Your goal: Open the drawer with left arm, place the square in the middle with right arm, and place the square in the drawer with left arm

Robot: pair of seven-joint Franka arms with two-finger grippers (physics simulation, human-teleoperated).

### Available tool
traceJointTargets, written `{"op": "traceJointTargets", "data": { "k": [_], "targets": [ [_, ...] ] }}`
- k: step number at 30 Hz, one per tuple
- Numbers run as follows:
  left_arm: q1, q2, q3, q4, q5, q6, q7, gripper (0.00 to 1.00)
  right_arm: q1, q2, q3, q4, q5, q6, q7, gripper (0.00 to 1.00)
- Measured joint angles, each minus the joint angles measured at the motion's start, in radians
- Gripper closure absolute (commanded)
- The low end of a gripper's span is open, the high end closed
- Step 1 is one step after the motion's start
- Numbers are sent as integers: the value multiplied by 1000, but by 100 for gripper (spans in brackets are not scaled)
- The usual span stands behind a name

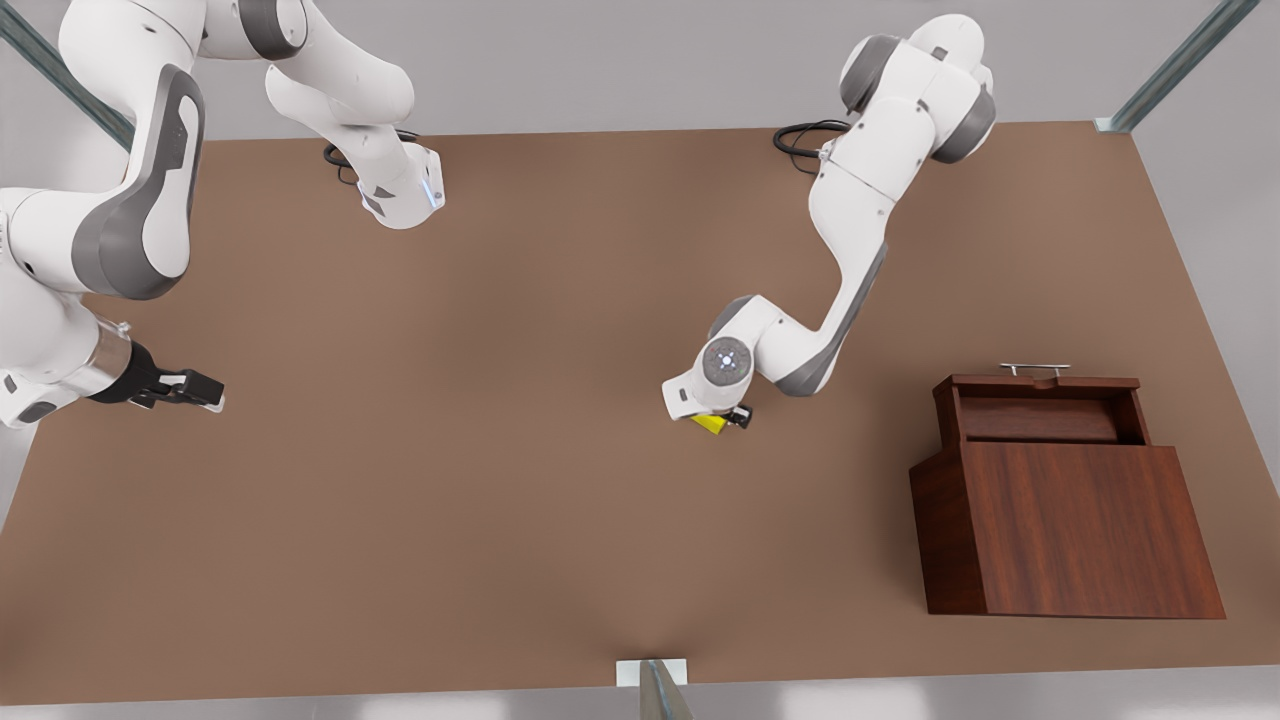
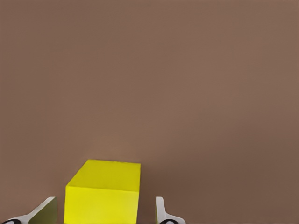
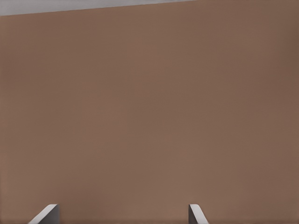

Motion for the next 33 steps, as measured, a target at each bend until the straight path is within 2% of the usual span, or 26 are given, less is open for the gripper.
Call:
{"op": "traceJointTargets", "data": {
  "k": [8,11,14,27,30,33],
  "targets": [
    [-18,40,5,0,63,33,-51,0,0,0,0,0,0,2,0,0],
    [-19,47,5,1,73,35,-52,24,0,0,0,0,0,1,0,0],
    [-18,52,5,1,77,37,-52,31,0,0,0,0,0,5,0,0],
    [-17,9,5,12,95,-16,-55,32,0,0,0,0,0,6,0,0],
    [-14,-59,5,16,87,-68,-63,32,0,0,0,0,0,6,0,0],
    [-12,-183,4,28,50,-219,-51,31,0,0,0,0,2,8,0,0]
  ]
}}
